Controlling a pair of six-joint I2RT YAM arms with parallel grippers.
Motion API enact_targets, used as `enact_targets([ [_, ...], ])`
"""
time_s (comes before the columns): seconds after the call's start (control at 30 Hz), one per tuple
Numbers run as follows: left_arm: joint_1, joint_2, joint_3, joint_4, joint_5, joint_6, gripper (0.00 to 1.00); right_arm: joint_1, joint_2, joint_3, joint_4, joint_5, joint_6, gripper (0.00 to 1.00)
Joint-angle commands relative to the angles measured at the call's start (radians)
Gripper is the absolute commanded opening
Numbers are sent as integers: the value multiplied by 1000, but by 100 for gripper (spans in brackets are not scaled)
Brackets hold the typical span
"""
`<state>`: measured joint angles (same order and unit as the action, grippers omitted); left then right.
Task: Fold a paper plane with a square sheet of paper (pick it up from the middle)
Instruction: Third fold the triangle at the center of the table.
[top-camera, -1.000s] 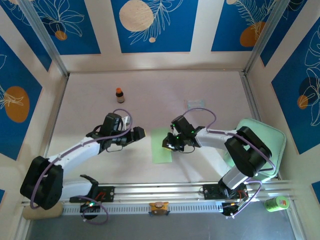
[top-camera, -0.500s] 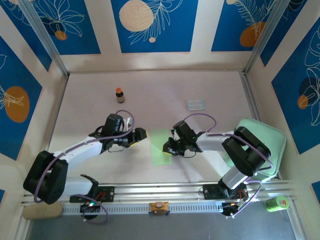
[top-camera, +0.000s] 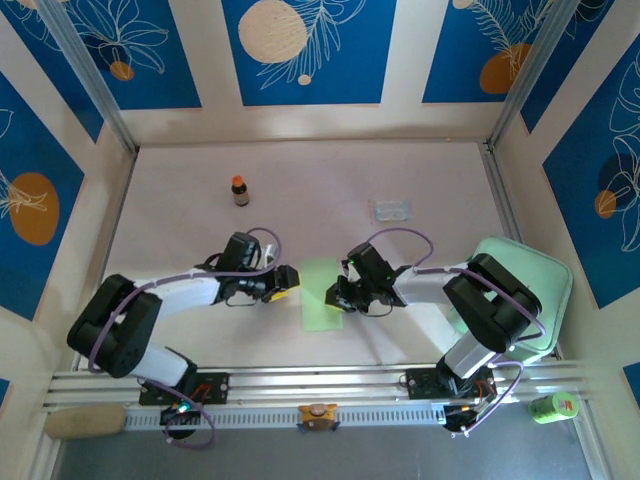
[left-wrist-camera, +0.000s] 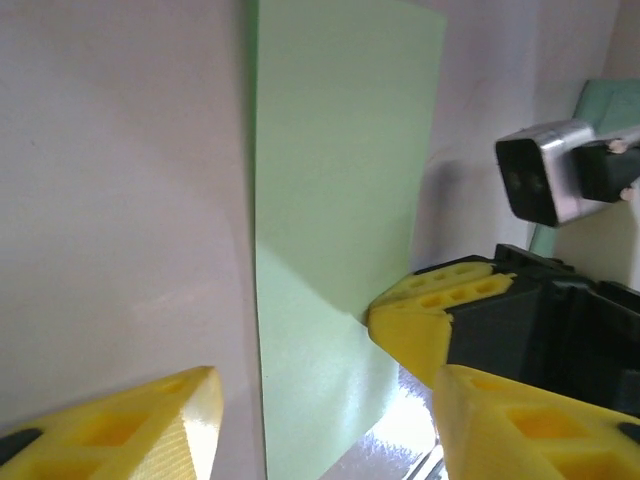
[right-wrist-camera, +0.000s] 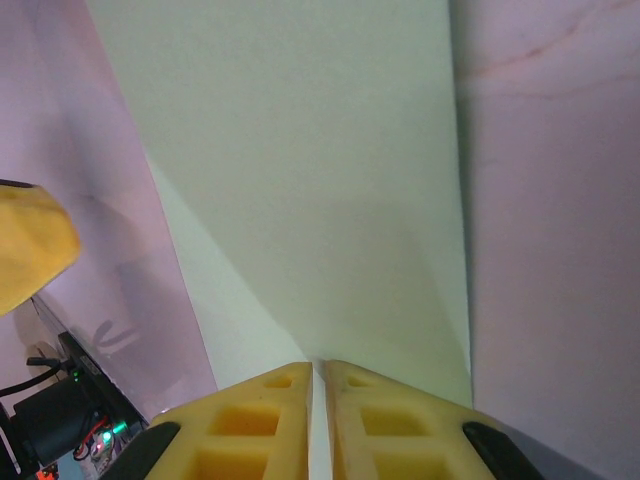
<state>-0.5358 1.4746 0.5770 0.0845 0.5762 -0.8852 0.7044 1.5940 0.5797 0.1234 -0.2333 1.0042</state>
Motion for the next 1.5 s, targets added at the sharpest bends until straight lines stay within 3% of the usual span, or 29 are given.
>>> enact_targets([
  [0.0,-24,41,55,-39,17,27,49,-2,1,-30,-34,-13,14,14],
  [0.2,-45,84,85,-98,-13,23,41,-5,-2,-32,-43,-6,20,14],
  [0.83,-121,163,124,-141,-42,11,42,-3,-11,-44,-28,5,43,14],
  [1.47,-126,167,98,-29,-22,-39,34,4,-5,-50,-11,3,53,14],
])
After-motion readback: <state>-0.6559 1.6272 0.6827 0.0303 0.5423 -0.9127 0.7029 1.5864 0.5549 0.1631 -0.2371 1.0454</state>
